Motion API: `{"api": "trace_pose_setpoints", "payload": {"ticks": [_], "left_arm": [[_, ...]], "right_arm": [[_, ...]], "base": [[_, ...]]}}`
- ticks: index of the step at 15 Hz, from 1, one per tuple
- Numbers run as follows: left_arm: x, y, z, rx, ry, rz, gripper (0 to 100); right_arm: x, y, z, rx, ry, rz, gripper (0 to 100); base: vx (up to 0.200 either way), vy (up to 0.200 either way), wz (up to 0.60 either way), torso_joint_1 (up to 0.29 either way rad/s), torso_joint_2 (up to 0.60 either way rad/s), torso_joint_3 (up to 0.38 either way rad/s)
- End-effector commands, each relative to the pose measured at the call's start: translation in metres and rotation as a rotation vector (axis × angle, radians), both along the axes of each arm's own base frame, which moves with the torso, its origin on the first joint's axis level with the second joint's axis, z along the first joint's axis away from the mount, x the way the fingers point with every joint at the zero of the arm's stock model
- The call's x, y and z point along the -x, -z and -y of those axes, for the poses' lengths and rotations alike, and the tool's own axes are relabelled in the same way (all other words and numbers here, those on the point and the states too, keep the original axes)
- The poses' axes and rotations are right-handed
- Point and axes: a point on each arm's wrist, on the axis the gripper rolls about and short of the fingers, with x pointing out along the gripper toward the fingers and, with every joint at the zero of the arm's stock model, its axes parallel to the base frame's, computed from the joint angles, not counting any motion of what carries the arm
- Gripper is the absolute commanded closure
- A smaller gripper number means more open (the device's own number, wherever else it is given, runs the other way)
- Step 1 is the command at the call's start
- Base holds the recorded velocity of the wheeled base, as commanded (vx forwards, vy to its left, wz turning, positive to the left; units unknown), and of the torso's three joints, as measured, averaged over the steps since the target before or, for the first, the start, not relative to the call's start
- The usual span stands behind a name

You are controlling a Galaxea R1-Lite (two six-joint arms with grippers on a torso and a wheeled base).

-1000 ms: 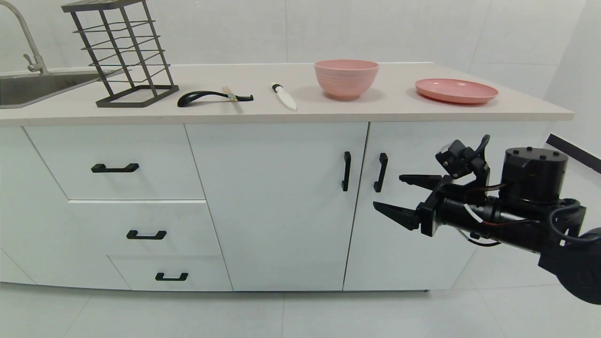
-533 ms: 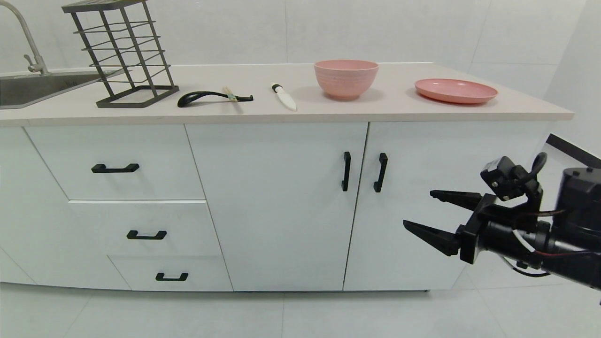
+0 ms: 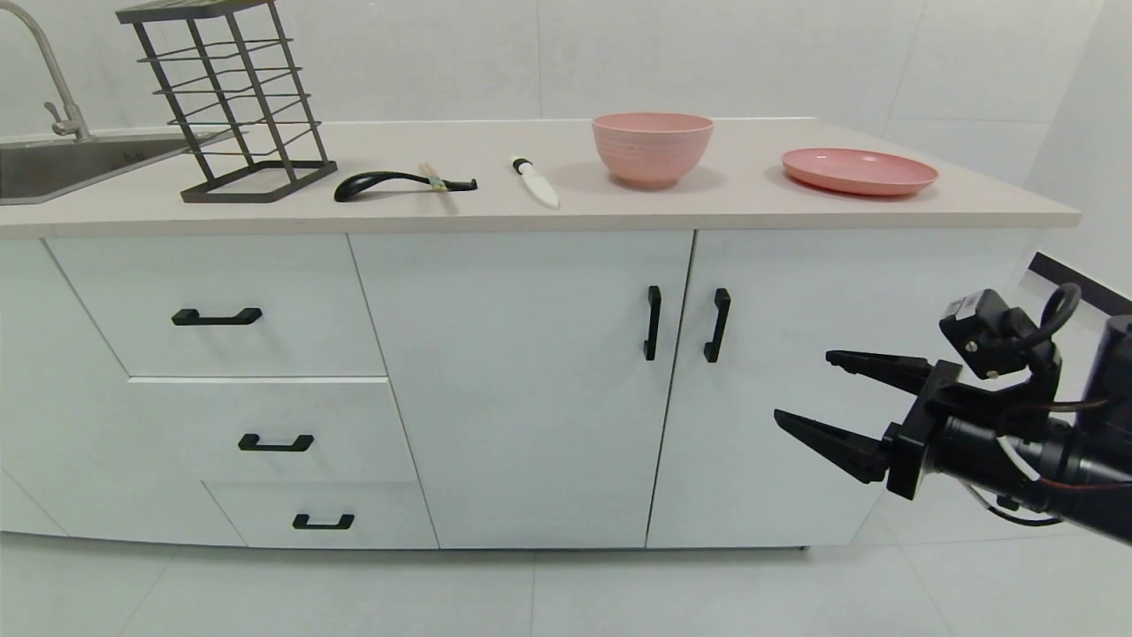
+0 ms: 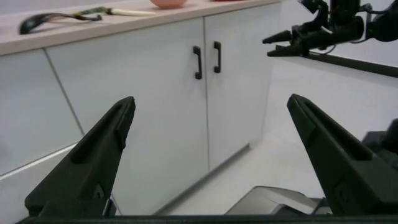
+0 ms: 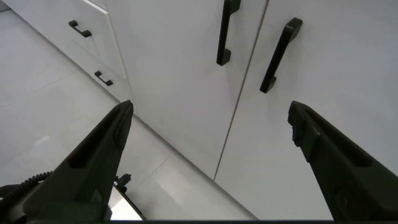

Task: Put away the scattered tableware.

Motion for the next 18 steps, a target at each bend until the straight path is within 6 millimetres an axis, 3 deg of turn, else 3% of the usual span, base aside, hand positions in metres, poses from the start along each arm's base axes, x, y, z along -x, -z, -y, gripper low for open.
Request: {"api": "trace_pose_setpoints", "payload": {"ticks": [1, 3, 7, 8, 9, 10, 14, 15, 18], "left_arm": [[-0.035, -0.027, 0.009, -0.027, 0.060, -0.091, 0], [-0.062, -0.044, 0.018, -0.040, 0.101, -0.098, 0], [-0.086, -0.006, 0.036, -0.218, 0.224, -0.175, 0], [-0.087, -0.006, 0.037, -0.221, 0.233, -0.175, 0], [-0.088, -0.007, 0.054, -0.245, 0.416, -0.174, 0], [-0.090, -0.006, 0.061, -0.259, 0.468, -0.183, 0], [-0.116, 0.002, 0.081, -0.268, 0.481, -0.217, 0], [-0.136, 0.007, 0.094, -0.264, 0.478, -0.208, 0], [-0.156, 0.019, 0.110, -0.270, 0.489, -0.224, 0]], "right_arm": [[0.001, -0.001, -0.001, -0.004, -0.011, 0.006, 0], [0.003, 0.001, 0.000, -0.001, -0.014, -0.004, 0], [0.004, 0.003, 0.000, 0.002, -0.017, -0.013, 0], [0.004, 0.004, 0.000, 0.002, -0.017, -0.014, 0], [0.001, 0.007, -0.002, 0.006, -0.023, -0.028, 0], [0.000, 0.009, -0.003, 0.008, -0.026, -0.037, 0], [-0.006, 0.018, -0.005, 0.018, -0.067, -0.058, 0], [-0.012, 0.021, -0.007, 0.018, -0.069, -0.054, 0], [-0.019, 0.025, -0.009, 0.016, -0.074, -0.050, 0]], "base": [[0.000, 0.000, 0.00, 0.000, 0.00, 0.000], [0.000, 0.000, 0.00, 0.000, 0.00, 0.000], [0.000, 0.000, 0.00, 0.000, 0.00, 0.000], [0.000, 0.000, 0.00, 0.000, 0.00, 0.000], [0.000, 0.000, 0.00, 0.000, 0.00, 0.000], [0.000, 0.000, 0.00, 0.000, 0.00, 0.000], [0.000, 0.000, 0.00, 0.000, 0.00, 0.000], [0.000, 0.000, 0.00, 0.000, 0.00, 0.000], [0.000, 0.000, 0.00, 0.000, 0.00, 0.000]]}}
